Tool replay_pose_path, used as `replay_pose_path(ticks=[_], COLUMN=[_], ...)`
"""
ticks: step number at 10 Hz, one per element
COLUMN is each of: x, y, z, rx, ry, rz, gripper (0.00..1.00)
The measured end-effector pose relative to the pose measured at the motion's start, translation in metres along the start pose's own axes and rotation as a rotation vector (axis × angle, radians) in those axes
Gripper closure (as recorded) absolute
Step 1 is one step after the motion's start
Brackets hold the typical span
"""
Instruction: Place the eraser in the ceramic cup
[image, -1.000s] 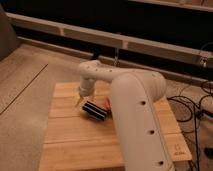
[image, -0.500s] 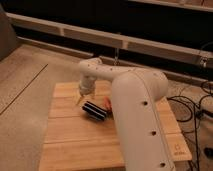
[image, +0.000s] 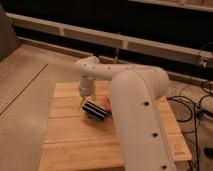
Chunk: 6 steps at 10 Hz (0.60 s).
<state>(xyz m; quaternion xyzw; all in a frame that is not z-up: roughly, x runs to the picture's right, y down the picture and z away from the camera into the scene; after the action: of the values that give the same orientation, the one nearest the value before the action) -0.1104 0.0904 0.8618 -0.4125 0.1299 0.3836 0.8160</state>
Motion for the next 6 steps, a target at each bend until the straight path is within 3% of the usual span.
replay_pose_path(ticks=[3,6], x=[0.007,-0.006], y=[-0.006,-0.010], z=[0.004,0.006], rx=[0.019,0.035], ry=[0.063,0.069], rz=[-0.048,-0.095], gripper=[0.35,0.35])
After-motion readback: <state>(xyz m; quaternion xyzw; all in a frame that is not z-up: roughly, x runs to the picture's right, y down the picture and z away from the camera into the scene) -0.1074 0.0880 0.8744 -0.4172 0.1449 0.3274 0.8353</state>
